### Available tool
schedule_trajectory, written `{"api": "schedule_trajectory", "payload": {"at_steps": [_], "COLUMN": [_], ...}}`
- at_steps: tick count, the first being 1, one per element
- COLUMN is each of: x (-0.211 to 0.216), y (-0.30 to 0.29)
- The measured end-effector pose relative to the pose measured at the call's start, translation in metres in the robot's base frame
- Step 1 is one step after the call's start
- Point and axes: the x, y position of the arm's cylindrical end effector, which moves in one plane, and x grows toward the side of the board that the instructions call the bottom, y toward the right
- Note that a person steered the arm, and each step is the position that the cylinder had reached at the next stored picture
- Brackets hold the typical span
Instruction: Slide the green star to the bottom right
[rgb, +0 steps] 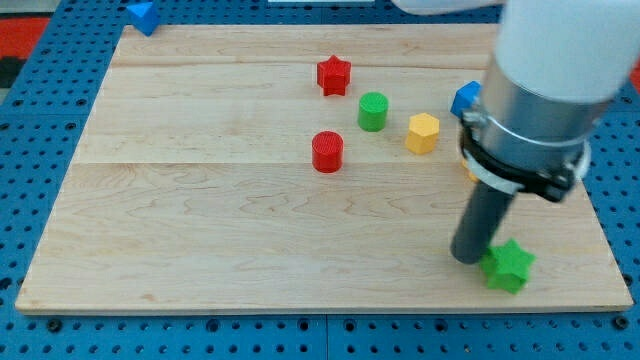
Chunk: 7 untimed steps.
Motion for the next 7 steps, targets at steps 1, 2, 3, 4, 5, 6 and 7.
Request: {"api": "schedule_trajectory", "payload": {"at_steps": [1,2,3,4,5,6,7], "x": [0.015,0.015,0.014,-0.003,-0.057,-0.080,-0.041], "y": [0.026,0.027,0.012,-0.003,-0.013,-0.013,-0.033]}}
